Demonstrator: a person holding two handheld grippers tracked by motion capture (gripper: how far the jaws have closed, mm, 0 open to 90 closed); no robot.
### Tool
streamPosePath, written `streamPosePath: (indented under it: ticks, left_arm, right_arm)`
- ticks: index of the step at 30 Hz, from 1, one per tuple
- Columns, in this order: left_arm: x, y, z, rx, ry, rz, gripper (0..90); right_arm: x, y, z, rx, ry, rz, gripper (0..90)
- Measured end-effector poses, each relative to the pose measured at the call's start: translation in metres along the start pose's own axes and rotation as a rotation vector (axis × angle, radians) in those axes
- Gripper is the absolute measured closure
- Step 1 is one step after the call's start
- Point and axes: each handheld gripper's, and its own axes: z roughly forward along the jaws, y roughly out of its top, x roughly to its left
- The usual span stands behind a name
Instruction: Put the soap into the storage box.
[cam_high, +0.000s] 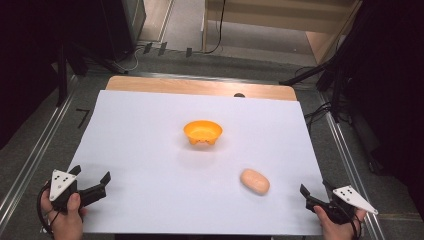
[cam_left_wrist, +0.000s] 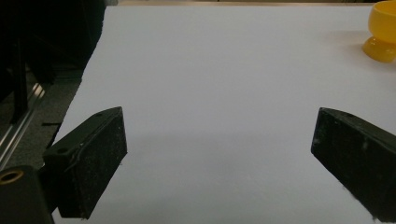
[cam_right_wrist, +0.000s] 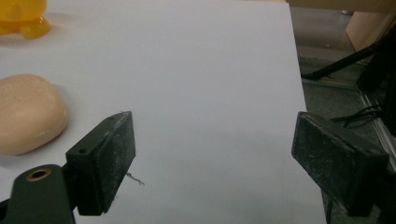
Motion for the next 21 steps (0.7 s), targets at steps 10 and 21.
streamPosePath:
  ticks: [10,21]
  left_arm:
    - [0.000,0.000,0.000,0.000,0.000,0.000,4.0]
    - [0.000,0.000,0.000,0.000,0.000,0.001,4.0]
  right_arm:
    - [0.022,0.012,0.009,0.069,0.089,-0.098,11.0]
    - [0.042,0.022,0.016,0.149,0.134,-0.210,15.9]
